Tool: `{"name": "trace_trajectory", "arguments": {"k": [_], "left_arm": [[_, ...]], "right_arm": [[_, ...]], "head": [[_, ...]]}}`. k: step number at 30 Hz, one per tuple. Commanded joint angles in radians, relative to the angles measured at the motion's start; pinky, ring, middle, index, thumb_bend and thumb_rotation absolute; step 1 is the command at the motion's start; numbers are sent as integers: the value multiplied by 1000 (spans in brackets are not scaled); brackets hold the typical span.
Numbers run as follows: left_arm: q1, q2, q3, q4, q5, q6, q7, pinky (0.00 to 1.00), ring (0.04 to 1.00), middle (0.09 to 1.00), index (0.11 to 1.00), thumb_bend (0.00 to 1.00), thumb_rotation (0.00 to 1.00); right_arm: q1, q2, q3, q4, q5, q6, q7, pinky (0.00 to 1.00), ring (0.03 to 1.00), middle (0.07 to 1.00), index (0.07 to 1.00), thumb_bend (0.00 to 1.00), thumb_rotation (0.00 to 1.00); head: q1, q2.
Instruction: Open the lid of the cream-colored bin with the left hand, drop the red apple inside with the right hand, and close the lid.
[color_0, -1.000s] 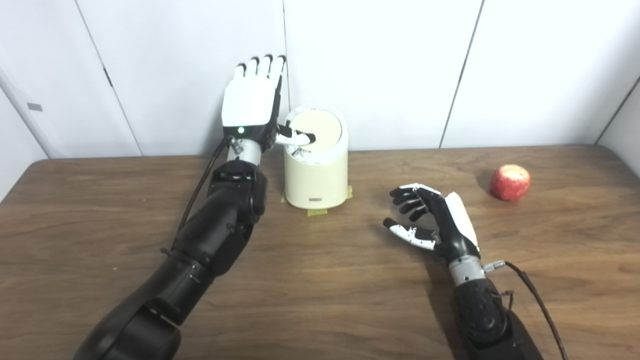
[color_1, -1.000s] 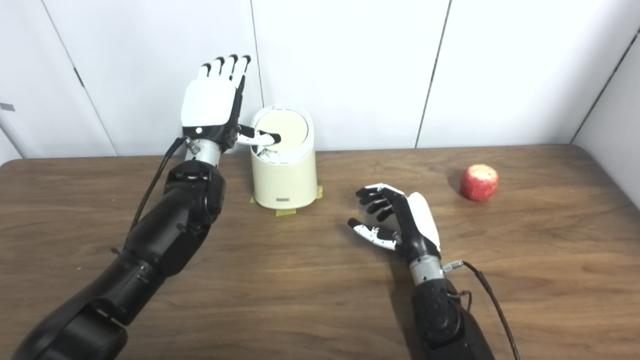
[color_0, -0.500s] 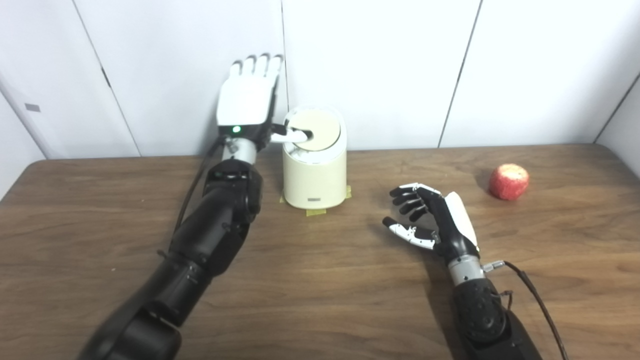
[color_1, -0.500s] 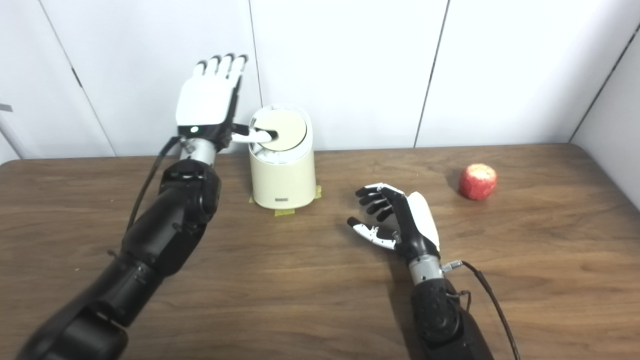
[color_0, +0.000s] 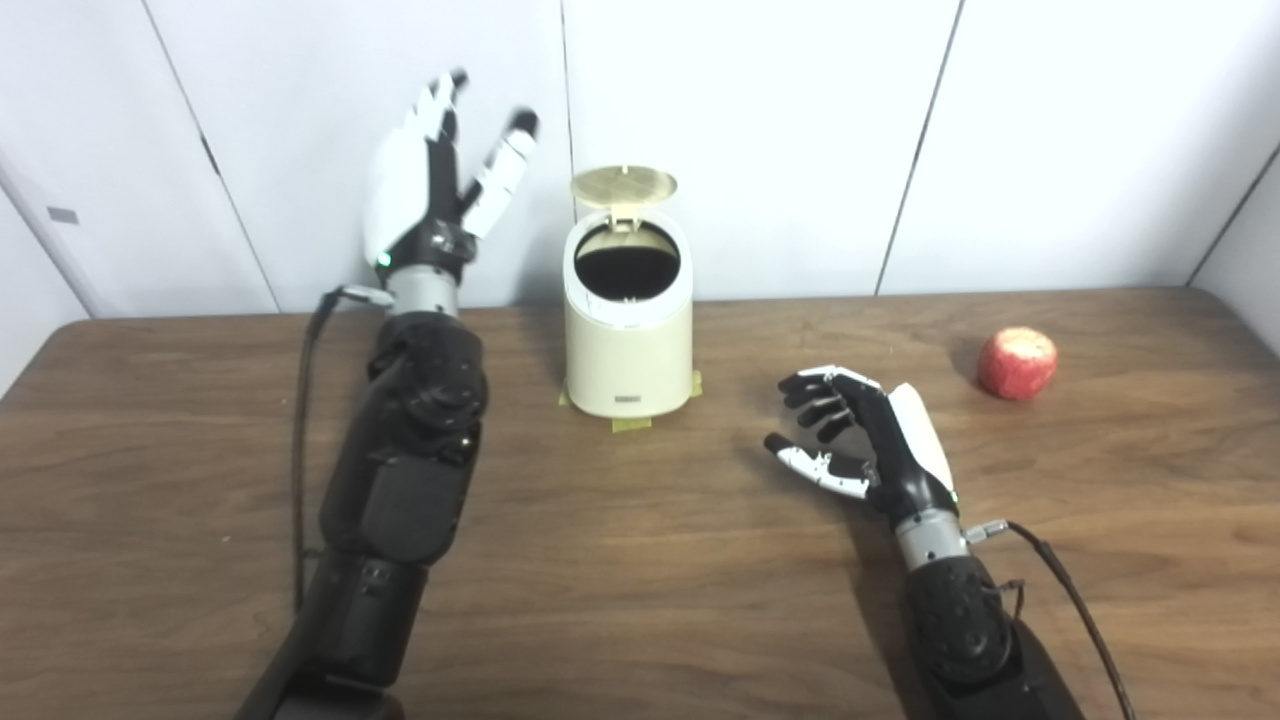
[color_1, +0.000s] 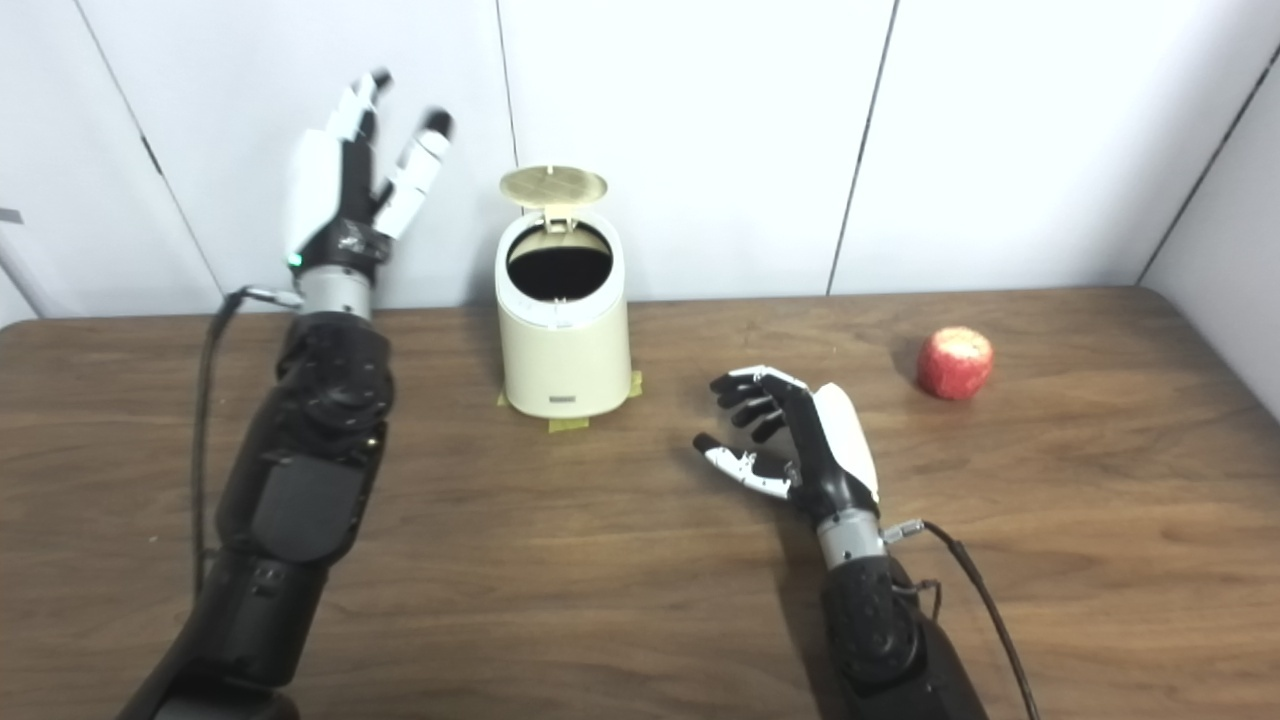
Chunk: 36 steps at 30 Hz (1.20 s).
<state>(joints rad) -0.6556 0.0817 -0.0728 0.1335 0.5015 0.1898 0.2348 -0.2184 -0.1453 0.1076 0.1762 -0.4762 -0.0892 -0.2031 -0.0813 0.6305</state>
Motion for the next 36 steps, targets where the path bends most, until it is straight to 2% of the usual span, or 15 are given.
{"name": "trace_trajectory", "arguments": {"k": [1, 5, 10, 12, 15, 18, 19, 22, 25, 27, 30, 31, 32, 34, 36], "left_arm": [[13, 9, 16, -42, -65, -103, -5, 798, 887, 905, 890, 412, 1000], [113, 47, 31, -73, -155, -255, -36, 745, 805, 806, 803, 381, 1000], [240, 49, 91, -102, -367, -363, -112, 701, 761, 757, 742, 293, 993], [287, 57, 102, -106, -383, -380, -123, 678, 748, 746, 730, 254, 973], [340, 62, 108, -115, -386, -388, -133, 667, 741, 743, 729, 202, 823], [398, 70, 107, -117, -381, -400, -147, 669, 737, 741, 730, 173, 728], [413, 70, 107, -118, -391, -401, -155, 681, 744, 745, 734, 168, 718], [453, 70, 105, -110, -389, -409, -166, 675, 743, 747, 735, 171, 691], [478, 71, 105, -99, -385, -413, -176, 672, 746, 750, 741, 167, 697], [486, 69, 108, -93, -396, -413, -182, 684, 753, 755, 745, 165, 676], [490, 65, 109, -88, -395, -411, -182, 684, 753, 756, 744, 173, 687], [491, 65, 109, -86, -393, -409, -182, 676, 751, 756, 744, 184, 703], [492, 64, 109, -85, -392, -408, -182, 677, 751, 757, 747, 194, 712], [493, 62, 108, -86, -389, -403, -182, 678, 753, 759, 749, 203, 728], [493, 60, 106, -90, -386, -399, -182, 675, 749, 756, 746, 192, 742]], "right_arm": [[-12, 6, 1, -12, 4, -23, -11, 457, 565, 616, 629, 347, 189], [-11, 6, -1, -13, 3, -32, -19, 439, 551, 606, 621, 354, 165], [-14, -1, -1, -14, -7, -55, -32, 474, 586, 630, 629, 342, 189], [-17, -5, -2, -19, -7, -67, -38, 481, 592, 631, 627, 335, 235], [-19, -5, -10, -48, -16, -57, -42, 493, 603, 635, 627, 339, 269], [-27, -17, -20, -119, -51, -38, -45, 440, 568, 624, 612, 345, 256], [-31, -23, -24, -136, -61, -42, -49, 430, 562, 625, 603, 344, 206], [-52, -52, -48, -199, -76, -23, -28, 325, 451, 635, 578, 351, 144], [-85, -108, -72, -250, -92, -5, 6, 260, 386, 642, 550, 352, 131], [-111, -158, -85, -264, -105, 7, 36, 249, 366, 595, 571, 366, 126], [-155, -255, -88, -254, -139, 30, 103, 299, 396, 534, 621, 380, 127], [-174, -291, -85, -263, -157, 63, 148, 429, 531, 609, 644, 446, 198], [-185, -314, -83, -272, -169, 89, 180, 491, 595, 649, 664, 524, 283], [-210, -352, -78, -290, -182, 150, 250, 555, 663, 693, 691, 639, 361], [-244, -394, -66, -307, -213, 241, 346, 564, 690, 740, 737, 809, 339]], "head": [[0, 2], [5, 2], [4, 4], [3, 3], [0, 4], [0, 2], [0, 2], [-7, 3], [-9, 5], [-11, 6], [-14, 6], [-15, 7], [-15, 8], [-14, 8], [-15, 8]]}}
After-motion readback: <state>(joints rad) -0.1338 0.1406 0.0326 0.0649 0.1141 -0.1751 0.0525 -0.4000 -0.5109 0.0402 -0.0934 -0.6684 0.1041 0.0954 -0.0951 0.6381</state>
